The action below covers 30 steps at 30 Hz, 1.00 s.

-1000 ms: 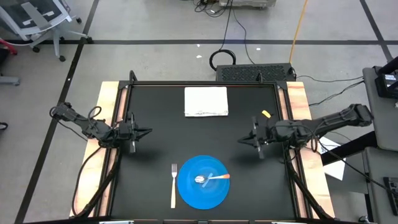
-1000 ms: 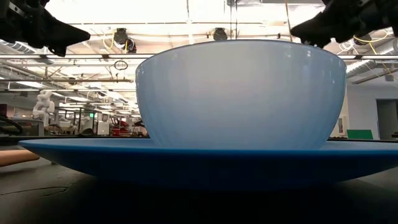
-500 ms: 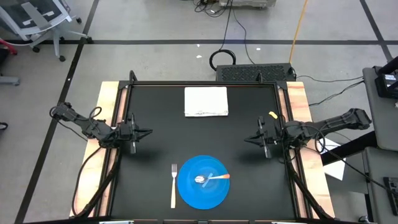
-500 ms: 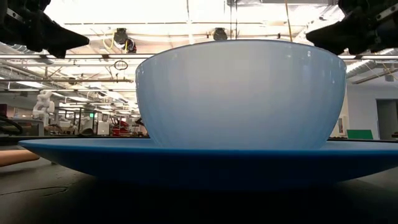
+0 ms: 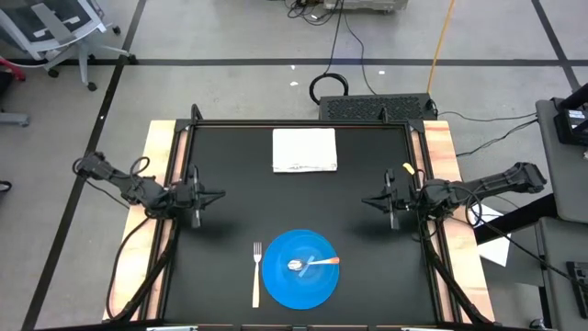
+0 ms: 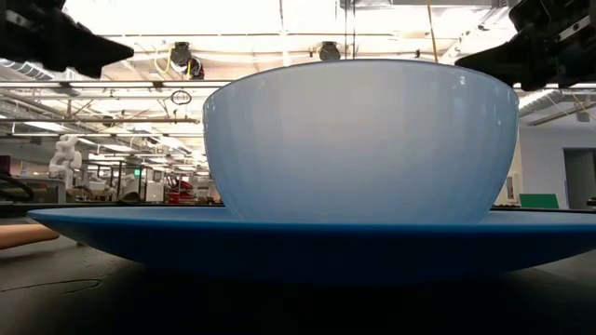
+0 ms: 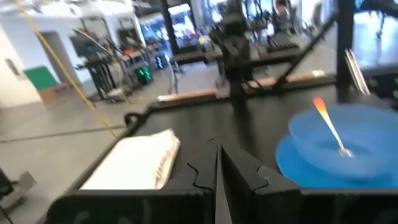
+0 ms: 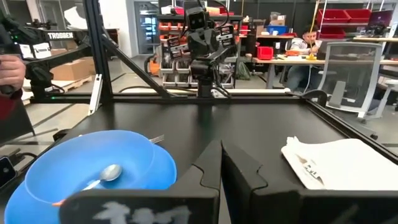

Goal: Set table place
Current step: Return to Home Position

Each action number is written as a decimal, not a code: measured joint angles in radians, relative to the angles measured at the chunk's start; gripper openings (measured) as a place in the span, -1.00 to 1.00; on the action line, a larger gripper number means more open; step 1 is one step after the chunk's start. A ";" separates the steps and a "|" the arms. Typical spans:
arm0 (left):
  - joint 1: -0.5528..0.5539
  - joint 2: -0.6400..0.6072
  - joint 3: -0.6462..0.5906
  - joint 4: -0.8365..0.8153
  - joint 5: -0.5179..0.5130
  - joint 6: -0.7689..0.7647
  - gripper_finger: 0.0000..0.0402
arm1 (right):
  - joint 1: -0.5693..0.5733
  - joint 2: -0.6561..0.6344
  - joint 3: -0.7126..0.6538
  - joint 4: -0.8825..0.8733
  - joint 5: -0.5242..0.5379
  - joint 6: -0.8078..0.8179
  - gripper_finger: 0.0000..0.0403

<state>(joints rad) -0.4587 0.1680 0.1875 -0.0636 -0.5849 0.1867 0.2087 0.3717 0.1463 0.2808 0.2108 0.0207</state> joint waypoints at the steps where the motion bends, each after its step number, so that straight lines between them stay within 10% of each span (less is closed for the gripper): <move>1: 0.011 0.000 0.000 0.027 0.000 0.010 -0.87 | -0.001 0.000 0.000 0.003 0.000 -0.004 -1.00; 18: 0.341 0.000 -0.134 0.263 0.251 0.023 -0.87 | -0.206 0.000 -0.099 0.155 -0.189 0.047 -1.00; 30: 0.384 0.001 -0.164 0.191 0.312 -0.065 -0.87 | -0.221 -0.001 -0.103 0.132 -0.264 0.045 -1.00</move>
<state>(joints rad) -0.0749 0.1688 0.0231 0.1276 -0.2729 0.1218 -0.0120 0.3710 0.0438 0.4125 -0.0532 0.0658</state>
